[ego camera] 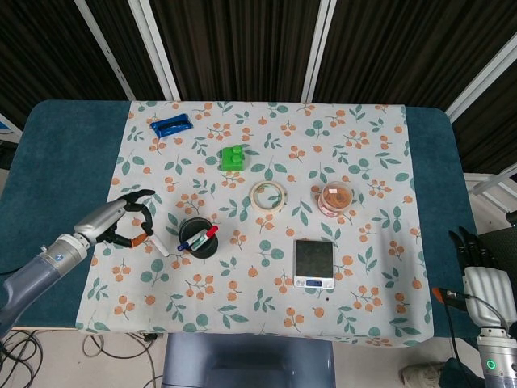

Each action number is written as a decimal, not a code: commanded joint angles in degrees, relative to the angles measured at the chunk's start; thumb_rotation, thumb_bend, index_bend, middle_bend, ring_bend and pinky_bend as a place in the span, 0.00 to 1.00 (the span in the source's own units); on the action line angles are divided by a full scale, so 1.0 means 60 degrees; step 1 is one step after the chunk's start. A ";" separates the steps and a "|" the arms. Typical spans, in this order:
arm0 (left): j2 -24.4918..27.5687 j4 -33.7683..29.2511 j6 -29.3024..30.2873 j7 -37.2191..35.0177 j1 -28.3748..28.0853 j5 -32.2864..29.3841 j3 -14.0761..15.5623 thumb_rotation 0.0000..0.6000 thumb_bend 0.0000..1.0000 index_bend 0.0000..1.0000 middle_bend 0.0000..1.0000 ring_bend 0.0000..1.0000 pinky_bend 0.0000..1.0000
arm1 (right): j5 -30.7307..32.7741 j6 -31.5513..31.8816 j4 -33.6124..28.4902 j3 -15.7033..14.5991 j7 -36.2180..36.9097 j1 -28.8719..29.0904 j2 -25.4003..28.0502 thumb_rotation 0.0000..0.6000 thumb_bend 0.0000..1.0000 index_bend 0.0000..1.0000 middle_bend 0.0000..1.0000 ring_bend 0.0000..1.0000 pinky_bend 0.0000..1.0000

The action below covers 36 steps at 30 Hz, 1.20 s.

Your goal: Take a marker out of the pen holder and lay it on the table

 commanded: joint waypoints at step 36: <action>-0.0889 -0.0161 0.1896 0.5095 -0.0427 -0.2519 0.0131 1.00 0.22 0.29 0.05 0.00 0.00 | -0.0023 -0.0060 -0.0010 -0.0019 0.0124 0.0017 0.0042 1.00 0.16 0.07 0.00 0.06 0.17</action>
